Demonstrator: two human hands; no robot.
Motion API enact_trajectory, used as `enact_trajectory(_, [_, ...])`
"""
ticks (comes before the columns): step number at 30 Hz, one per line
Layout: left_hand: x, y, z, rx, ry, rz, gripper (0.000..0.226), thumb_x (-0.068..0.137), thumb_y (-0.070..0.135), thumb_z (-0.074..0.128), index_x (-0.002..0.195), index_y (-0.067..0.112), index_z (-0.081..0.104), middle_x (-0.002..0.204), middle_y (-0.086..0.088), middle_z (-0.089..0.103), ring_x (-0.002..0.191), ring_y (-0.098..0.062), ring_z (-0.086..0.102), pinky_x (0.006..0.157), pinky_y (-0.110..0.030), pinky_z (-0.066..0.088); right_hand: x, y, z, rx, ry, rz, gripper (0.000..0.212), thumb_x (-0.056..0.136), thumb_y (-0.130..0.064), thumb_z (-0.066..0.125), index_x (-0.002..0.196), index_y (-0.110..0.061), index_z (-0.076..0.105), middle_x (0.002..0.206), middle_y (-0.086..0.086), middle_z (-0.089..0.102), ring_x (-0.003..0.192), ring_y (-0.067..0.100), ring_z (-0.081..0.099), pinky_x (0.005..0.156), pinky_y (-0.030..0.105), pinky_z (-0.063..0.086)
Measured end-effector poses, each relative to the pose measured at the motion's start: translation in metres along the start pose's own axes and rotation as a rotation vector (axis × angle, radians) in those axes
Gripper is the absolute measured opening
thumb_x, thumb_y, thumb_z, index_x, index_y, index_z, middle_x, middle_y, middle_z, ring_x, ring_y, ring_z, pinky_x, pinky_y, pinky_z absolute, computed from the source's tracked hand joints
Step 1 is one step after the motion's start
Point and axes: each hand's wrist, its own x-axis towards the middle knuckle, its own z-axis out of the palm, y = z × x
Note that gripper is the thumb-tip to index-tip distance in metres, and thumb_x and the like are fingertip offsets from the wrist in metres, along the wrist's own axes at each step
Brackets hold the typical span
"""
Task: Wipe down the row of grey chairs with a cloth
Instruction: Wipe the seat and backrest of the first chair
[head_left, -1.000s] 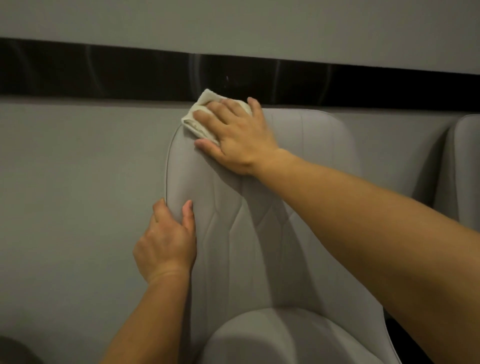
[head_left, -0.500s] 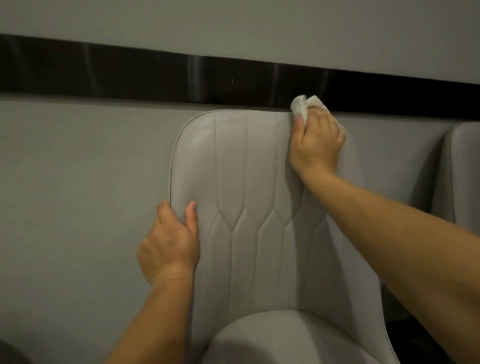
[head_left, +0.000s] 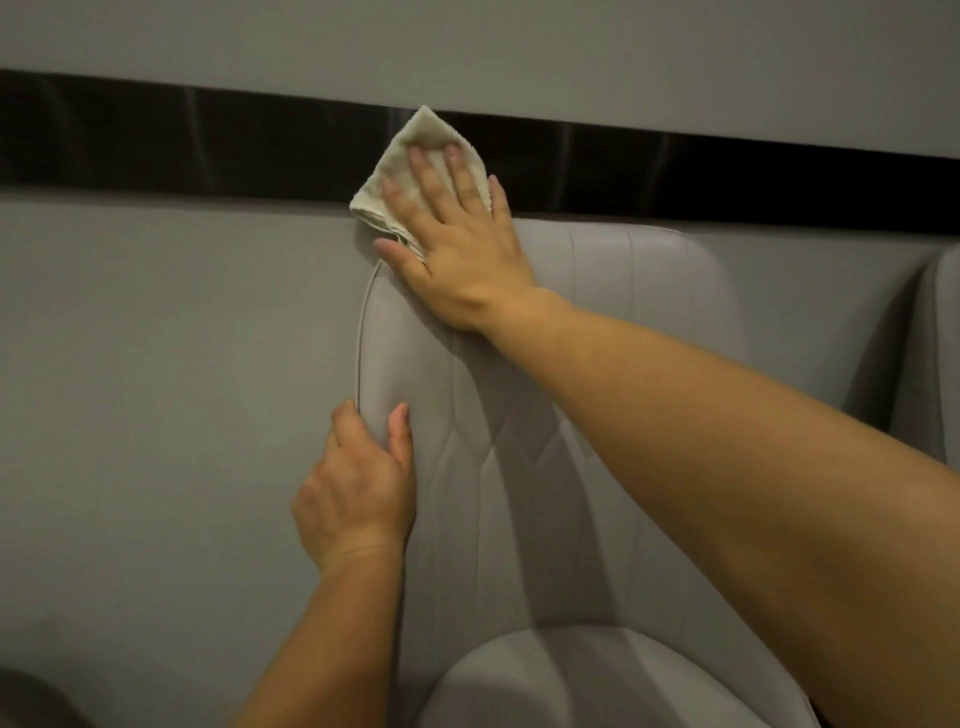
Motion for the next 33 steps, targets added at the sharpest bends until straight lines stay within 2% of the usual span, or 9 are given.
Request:
enact_trajectory(5, [0.000, -0.001, 0.000, -0.006, 0.021, 0.009, 0.067, 0.092, 0.060, 0.034, 0.127, 0.006, 0.049, 0.102, -0.028, 0.066, 0.083, -0.050, 0.062, 0.066, -0.049, 0.044, -0.033, 0.045, -0.014, -0.130, -0.046, -0.065, 0.064, 0.100, -0.063, 0.014, 0.157, -0.034, 0.017, 0.166, -0.006, 0.012, 0.153, 0.018, 0.003, 0.121, 0.050, 0.001])
enact_trajectory(8, [0.000, -0.002, 0.001, -0.011, 0.026, 0.018, 0.066, 0.093, 0.059, 0.035, 0.128, 0.006, 0.049, 0.103, -0.028, 0.066, 0.083, -0.050, 0.062, 0.065, -0.048, 0.043, -0.061, 0.076, -0.022, -0.156, -0.039, 0.066, 0.061, 0.101, -0.055, 0.015, 0.157, -0.031, 0.022, 0.165, -0.004, 0.020, 0.152, 0.020, 0.011, 0.122, 0.050, 0.005])
enact_trajectory(13, [0.000, -0.005, 0.003, -0.032, 0.035, 0.027, 0.066, 0.093, 0.060, 0.033, 0.126, 0.005, 0.049, 0.102, -0.028, 0.066, 0.082, -0.050, 0.062, 0.063, -0.046, 0.041, -0.113, 0.128, -0.029, -0.238, -0.028, 0.307, 0.060, 0.102, -0.054, 0.015, 0.157, -0.030, 0.019, 0.165, -0.001, 0.019, 0.152, 0.025, 0.010, 0.121, 0.056, 0.002])
enact_trajectory(16, [0.001, -0.005, 0.004, -0.028, 0.037, 0.027, 0.066, 0.093, 0.061, 0.033, 0.126, 0.006, 0.049, 0.101, -0.027, 0.066, 0.080, -0.050, 0.062, 0.061, -0.045, 0.038, -0.112, 0.120, -0.024, -0.178, 0.044, 0.399, 0.064, 0.099, -0.060, 0.021, 0.152, -0.025, 0.030, 0.160, 0.006, 0.029, 0.150, 0.031, 0.015, 0.120, 0.059, 0.005])
enact_trajectory(19, [0.001, -0.005, 0.005, -0.026, 0.040, 0.024, 0.067, 0.092, 0.061, 0.032, 0.127, 0.006, 0.049, 0.103, -0.027, 0.066, 0.081, -0.050, 0.062, 0.063, -0.047, 0.042, -0.097, 0.081, -0.006, -0.082, 0.121, 0.469, 0.072, 0.095, -0.063, 0.029, 0.151, -0.018, 0.033, 0.160, 0.011, 0.026, 0.151, 0.036, 0.008, 0.120, 0.059, 0.000])
enact_trajectory(23, [0.001, -0.004, 0.005, -0.026, 0.047, 0.035, 0.063, 0.093, 0.058, 0.036, 0.124, 0.005, 0.050, 0.100, -0.029, 0.066, 0.078, -0.052, 0.061, 0.061, -0.049, 0.041, -0.108, 0.016, 0.025, 0.034, 0.235, 0.359, 0.069, 0.095, -0.054, 0.039, 0.152, -0.015, 0.037, 0.159, 0.014, 0.031, 0.149, 0.037, 0.018, 0.118, 0.054, 0.005])
enact_trajectory(26, [0.001, -0.005, 0.005, -0.025, 0.054, 0.034, 0.062, 0.094, 0.060, 0.033, 0.121, 0.006, 0.049, 0.099, -0.028, 0.066, 0.079, -0.052, 0.061, 0.061, -0.046, 0.037, -0.152, -0.018, 0.052, 0.043, 0.297, 0.089, 0.056, 0.097, -0.042, 0.048, 0.145, -0.013, 0.050, 0.150, 0.016, 0.046, 0.142, 0.042, 0.035, 0.117, 0.057, 0.020])
enact_trajectory(29, [0.002, -0.007, 0.006, -0.027, 0.073, 0.048, 0.061, 0.094, 0.061, 0.028, 0.120, 0.008, 0.047, 0.099, -0.025, 0.067, 0.079, -0.050, 0.061, 0.061, -0.043, 0.033, -0.187, -0.020, 0.068, -0.038, 0.310, -0.028, 0.047, 0.095, -0.038, 0.057, 0.134, -0.013, 0.062, 0.137, 0.016, 0.058, 0.131, 0.044, 0.048, 0.112, 0.059, 0.030])
enact_trajectory(33, [0.002, -0.008, 0.008, -0.013, 0.078, 0.054, 0.059, 0.096, 0.057, 0.027, 0.119, 0.008, 0.048, 0.098, -0.026, 0.066, 0.077, -0.050, 0.061, 0.060, -0.042, 0.031, -0.173, -0.002, 0.057, -0.104, 0.287, -0.063, 0.042, 0.087, -0.042, 0.066, 0.120, -0.015, 0.070, 0.132, 0.019, 0.060, 0.129, 0.044, 0.050, 0.109, 0.066, 0.029])
